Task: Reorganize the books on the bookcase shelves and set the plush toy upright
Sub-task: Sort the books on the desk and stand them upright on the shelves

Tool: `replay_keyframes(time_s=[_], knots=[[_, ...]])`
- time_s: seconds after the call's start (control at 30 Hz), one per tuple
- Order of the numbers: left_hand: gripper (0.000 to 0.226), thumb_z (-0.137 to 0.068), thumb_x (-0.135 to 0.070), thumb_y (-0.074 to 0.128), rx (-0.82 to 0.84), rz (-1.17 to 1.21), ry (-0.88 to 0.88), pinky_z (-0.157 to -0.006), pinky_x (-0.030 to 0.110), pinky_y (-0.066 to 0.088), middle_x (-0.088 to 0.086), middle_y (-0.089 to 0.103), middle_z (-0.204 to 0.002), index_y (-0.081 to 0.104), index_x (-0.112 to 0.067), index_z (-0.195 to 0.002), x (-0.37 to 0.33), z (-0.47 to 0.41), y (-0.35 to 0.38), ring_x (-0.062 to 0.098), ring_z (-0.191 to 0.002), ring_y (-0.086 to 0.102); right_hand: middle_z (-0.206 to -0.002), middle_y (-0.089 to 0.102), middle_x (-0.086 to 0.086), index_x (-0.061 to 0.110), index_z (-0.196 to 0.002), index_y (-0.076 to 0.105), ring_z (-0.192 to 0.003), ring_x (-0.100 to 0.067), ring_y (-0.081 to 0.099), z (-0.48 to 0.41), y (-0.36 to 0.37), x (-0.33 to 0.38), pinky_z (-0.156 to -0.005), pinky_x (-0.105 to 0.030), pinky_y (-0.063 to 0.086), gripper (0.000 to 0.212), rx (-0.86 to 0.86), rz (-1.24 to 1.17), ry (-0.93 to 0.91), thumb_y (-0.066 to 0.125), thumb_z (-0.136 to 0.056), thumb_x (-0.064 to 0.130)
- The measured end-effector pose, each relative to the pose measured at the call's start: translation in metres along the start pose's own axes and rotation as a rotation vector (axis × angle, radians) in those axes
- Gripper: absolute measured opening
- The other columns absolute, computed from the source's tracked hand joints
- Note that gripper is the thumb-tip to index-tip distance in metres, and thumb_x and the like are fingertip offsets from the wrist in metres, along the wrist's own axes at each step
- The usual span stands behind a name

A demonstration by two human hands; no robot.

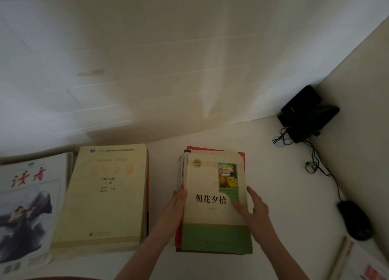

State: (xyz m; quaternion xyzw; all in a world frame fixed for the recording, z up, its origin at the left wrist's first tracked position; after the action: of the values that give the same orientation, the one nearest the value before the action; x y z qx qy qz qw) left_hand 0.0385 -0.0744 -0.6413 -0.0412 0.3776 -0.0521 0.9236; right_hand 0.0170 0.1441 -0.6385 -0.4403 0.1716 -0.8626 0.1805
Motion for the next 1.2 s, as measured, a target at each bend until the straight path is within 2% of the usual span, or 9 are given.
replay_keyframes(time_s=[0.13,0.23,0.4,0.47,0.6,0.83,0.93,1.03,1.2], knots=[[0.070,-0.086,-0.068,0.033,-0.007,-0.005,0.080,-0.111,0.043,0.034,-0.002,0.029,-0.153,0.023,-0.036,-0.147,-0.008,0.002,0.003,0.020,-0.137,0.034,-0.160,0.005,-0.002,0.017,-0.152,0.007,-0.145,-0.021,0.001,0.005,0.006,0.015,-0.117,-0.043,0.010,0.090,-0.076,0.288,-0.101,0.063,-0.086,0.043],[0.047,-0.091,-0.052,0.036,-0.036,-0.007,0.182,-0.088,0.024,0.051,-0.006,0.050,-0.135,0.036,-0.037,-0.136,-0.018,0.009,-0.003,0.009,-0.117,0.053,-0.159,0.000,0.005,0.021,-0.152,0.001,-0.145,-0.016,0.001,0.012,0.013,0.028,-0.117,-0.040,0.010,0.094,-0.088,0.325,-0.246,0.063,-0.085,0.044],[0.043,-0.100,-0.035,0.036,-0.062,-0.032,0.208,-0.090,0.007,0.034,-0.015,0.043,-0.131,0.035,-0.026,-0.142,-0.025,0.019,-0.016,-0.002,-0.116,0.041,-0.154,0.020,-0.006,0.016,-0.151,0.009,-0.141,-0.023,0.017,0.010,0.017,0.019,-0.112,-0.044,0.025,0.089,-0.020,0.201,-0.071,0.068,-0.086,0.028],[0.039,-0.100,-0.033,0.036,-0.031,-0.019,0.183,-0.090,0.009,0.040,-0.020,0.046,-0.128,0.038,-0.028,-0.139,-0.018,0.018,-0.011,-0.005,-0.111,0.047,-0.150,0.024,-0.008,0.015,-0.151,0.010,-0.139,-0.024,0.021,0.010,0.015,0.019,-0.110,-0.046,0.029,0.089,-0.016,0.203,-0.052,0.069,-0.085,0.026],[0.058,-0.091,-0.051,0.042,-0.003,0.002,0.154,-0.099,0.042,0.048,-0.007,0.047,-0.141,0.030,-0.034,-0.145,-0.004,0.014,0.006,0.012,-0.123,0.051,-0.142,0.032,-0.012,0.013,-0.149,0.017,-0.135,-0.027,0.027,0.006,0.012,0.022,-0.105,-0.046,0.034,0.087,-0.050,0.202,-0.001,0.071,-0.083,0.026],[0.054,-0.100,-0.028,0.040,-0.079,-0.038,0.160,-0.103,0.040,0.044,-0.004,0.044,-0.143,0.019,-0.028,-0.150,-0.006,0.016,0.007,0.015,-0.124,0.049,-0.119,0.056,-0.008,0.014,-0.130,0.050,-0.110,-0.028,0.055,-0.007,0.005,0.011,-0.090,-0.052,0.051,0.076,-0.051,0.122,0.090,0.079,-0.066,0.045],[0.057,-0.100,-0.029,0.039,-0.093,-0.087,0.160,-0.104,0.037,0.043,-0.004,0.043,-0.143,0.013,-0.027,-0.151,-0.005,0.016,0.008,0.016,-0.124,0.049,-0.109,0.064,-0.009,0.010,-0.115,0.056,-0.097,-0.028,0.063,-0.011,0.002,0.011,-0.082,-0.047,0.054,0.053,-0.009,0.040,0.141,0.080,-0.071,0.029],[0.053,-0.099,-0.026,0.042,-0.123,-0.065,0.180,-0.100,0.039,0.047,-0.006,0.049,-0.139,0.022,-0.030,-0.148,-0.004,0.013,0.007,0.013,-0.119,0.052,-0.113,0.058,-0.007,0.018,-0.119,0.050,-0.108,-0.031,0.055,-0.018,0.002,0.005,-0.092,-0.054,0.048,0.074,-0.045,0.148,0.102,0.080,-0.057,0.046],[0.057,-0.093,-0.028,0.051,-0.179,-0.038,0.147,-0.095,0.039,0.051,-0.010,0.051,-0.134,0.028,-0.033,-0.145,0.003,0.013,0.011,0.014,-0.119,0.053,-0.113,0.058,-0.007,0.012,-0.126,0.044,-0.104,-0.029,0.059,0.001,0.007,0.010,-0.085,-0.047,0.052,0.056,-0.018,0.003,0.097,0.073,-0.079,0.008]])
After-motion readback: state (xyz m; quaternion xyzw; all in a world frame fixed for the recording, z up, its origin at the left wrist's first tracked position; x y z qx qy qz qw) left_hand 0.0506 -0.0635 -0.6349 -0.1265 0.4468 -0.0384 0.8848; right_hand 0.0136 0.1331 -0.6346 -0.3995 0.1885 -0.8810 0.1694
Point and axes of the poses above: each hand's wrist, its own z-axis away from the middle knuckle, its own y-axis out of the palm, x = y × z, the point moved 6 cm from there along -z, towards the middle knuckle
